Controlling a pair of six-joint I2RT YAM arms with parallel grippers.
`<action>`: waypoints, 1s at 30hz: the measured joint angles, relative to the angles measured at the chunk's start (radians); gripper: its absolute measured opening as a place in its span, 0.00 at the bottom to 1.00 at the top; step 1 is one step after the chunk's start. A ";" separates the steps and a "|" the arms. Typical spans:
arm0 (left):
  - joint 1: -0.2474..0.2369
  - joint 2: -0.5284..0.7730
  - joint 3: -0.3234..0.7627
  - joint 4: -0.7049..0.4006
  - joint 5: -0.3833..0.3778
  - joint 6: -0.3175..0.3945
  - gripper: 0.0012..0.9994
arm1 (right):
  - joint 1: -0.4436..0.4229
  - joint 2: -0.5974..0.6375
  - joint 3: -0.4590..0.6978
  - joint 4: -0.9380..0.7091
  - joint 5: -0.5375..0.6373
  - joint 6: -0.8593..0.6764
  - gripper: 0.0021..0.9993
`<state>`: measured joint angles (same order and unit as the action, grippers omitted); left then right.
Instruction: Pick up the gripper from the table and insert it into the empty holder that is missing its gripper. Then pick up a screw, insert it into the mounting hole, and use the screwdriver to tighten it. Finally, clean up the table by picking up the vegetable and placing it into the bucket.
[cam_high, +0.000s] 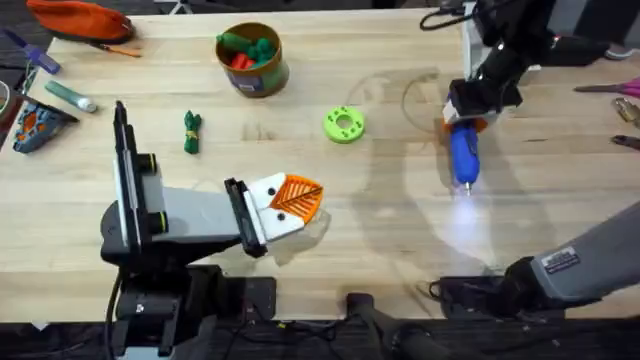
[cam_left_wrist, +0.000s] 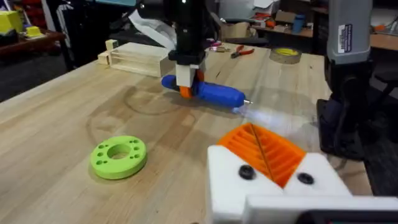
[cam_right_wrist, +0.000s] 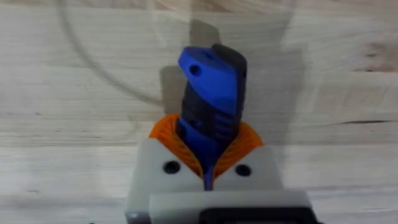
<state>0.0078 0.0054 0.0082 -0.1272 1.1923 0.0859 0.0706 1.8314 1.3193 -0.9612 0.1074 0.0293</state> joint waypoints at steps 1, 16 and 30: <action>0.000 0.000 0.000 0.000 0.000 0.000 0.01 | 0.004 -0.011 0.010 -0.003 0.000 0.000 0.02; 0.000 0.000 0.000 0.000 -0.002 0.000 0.01 | 0.146 -0.386 0.143 0.102 0.000 0.009 0.02; 0.000 0.000 0.000 0.000 -0.002 0.000 0.01 | 0.271 -0.609 0.144 0.393 -0.228 0.049 0.02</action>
<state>0.0078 0.0055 0.0082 -0.1268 1.1900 0.0858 0.3418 1.2226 1.4637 -0.5682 -0.1203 0.0782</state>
